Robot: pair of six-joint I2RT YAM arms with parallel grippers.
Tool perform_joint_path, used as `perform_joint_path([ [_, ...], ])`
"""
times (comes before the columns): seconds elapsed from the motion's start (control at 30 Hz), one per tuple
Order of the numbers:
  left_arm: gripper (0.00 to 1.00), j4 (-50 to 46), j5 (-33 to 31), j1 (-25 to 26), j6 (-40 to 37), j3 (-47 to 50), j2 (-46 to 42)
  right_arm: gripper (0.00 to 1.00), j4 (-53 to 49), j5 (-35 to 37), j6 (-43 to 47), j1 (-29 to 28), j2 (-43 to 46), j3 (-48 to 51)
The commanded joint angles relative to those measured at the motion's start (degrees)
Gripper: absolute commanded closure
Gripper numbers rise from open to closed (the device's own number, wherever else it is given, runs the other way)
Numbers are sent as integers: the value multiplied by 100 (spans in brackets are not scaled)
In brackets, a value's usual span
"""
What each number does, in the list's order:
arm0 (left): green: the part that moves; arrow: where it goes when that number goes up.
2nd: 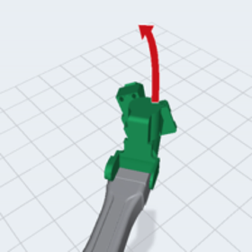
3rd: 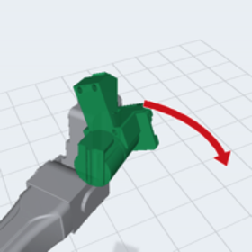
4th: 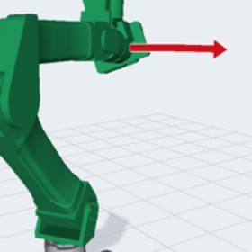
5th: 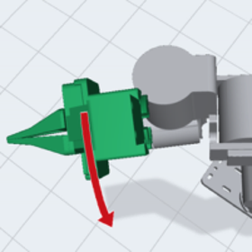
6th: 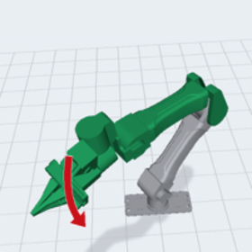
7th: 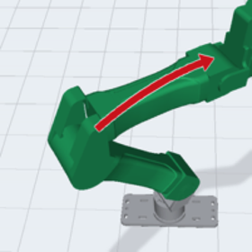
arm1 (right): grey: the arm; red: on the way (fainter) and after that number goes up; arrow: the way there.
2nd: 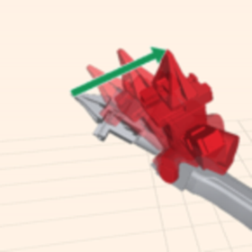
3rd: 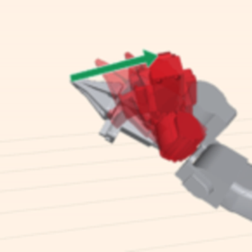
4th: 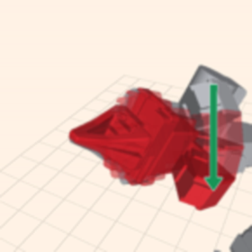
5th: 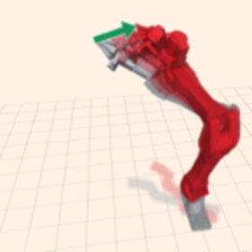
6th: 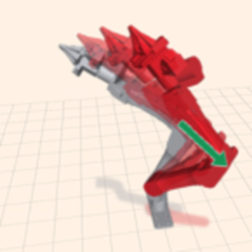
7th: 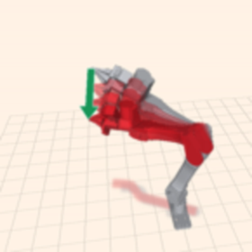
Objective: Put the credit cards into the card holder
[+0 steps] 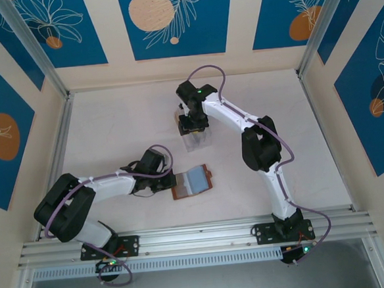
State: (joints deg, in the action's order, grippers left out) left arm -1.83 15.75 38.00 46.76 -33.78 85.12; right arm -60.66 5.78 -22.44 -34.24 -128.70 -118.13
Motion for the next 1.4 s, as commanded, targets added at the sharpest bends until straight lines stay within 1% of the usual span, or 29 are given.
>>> perform_joint_path([
  [0.0, 100, -326, -169, 61, 86, 188, 40, 60, -41, 33, 60, 10, -109, 27],
  [0.07, 100, -319, -161, 59, 85, 186, 44, 59, -21, 93, 66, 15, -100, 50],
  [0.27, 100, -316, -169, 59, 87, 190, 39, 59, -33, -263, 115, 8, -248, -33],
  [0.47, 100, -329, -177, 60, 92, 188, 19, 60, -93, -284, 125, 4, -344, -70],
  [0.73, 100, -307, -177, 61, 95, 219, 33, 61, 21, -580, 101, 40, -9, 56],
  [0.9, 100, -299, -176, 71, 105, 238, 40, 64, 72, -801, 81, 95, 72, 88],
  [1.03, 100, -279, -175, 67, 116, 241, 34, 68, 63, -806, 90, 111, 75, 88],
  [1.37, 100, -231, -167, 67, 135, 269, 79, 70, 63, -886, 78, 143, 159, 87],
])
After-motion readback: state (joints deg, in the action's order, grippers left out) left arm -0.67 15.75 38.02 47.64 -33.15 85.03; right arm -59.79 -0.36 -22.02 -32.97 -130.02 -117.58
